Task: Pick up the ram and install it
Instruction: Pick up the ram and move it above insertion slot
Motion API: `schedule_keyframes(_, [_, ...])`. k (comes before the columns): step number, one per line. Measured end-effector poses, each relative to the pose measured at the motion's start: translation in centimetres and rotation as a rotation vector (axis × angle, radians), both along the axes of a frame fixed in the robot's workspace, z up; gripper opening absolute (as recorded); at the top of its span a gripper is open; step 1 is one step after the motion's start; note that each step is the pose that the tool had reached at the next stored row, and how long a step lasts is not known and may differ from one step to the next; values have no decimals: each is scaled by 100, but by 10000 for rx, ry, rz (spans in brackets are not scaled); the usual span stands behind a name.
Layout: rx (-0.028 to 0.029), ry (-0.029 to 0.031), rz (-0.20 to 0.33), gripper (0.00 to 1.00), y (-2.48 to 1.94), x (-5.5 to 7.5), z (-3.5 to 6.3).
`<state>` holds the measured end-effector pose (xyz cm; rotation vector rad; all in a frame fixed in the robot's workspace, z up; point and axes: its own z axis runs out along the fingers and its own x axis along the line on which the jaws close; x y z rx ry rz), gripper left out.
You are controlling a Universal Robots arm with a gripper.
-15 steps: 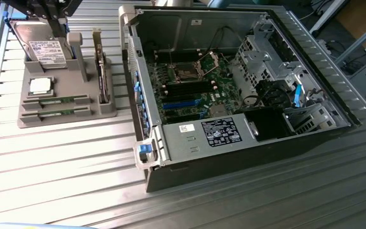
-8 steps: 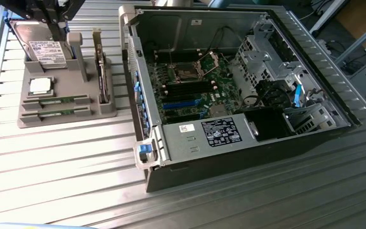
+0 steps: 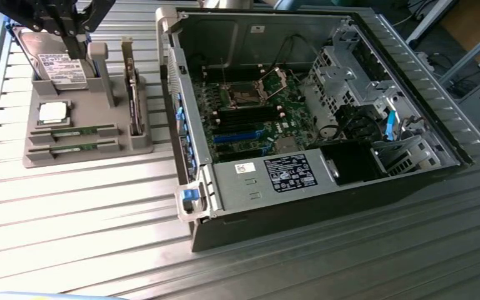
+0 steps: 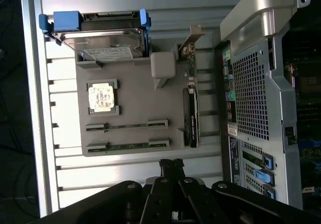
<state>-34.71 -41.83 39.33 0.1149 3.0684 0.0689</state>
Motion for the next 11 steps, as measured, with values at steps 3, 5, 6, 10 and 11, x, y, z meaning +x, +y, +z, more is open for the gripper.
schedule_keyframes(3, [0,0,1,11,0,0,0])
schedule_keyframes(5, [0,0,155,11,0,0,0])
schedule_keyframes(6, [0,-1,402,11,0,0,0])
schedule_keyframes(10, [0,0,1746,11,0,0,0])
schedule_keyframes(11, [0,-1,2013,11,0,0,0])
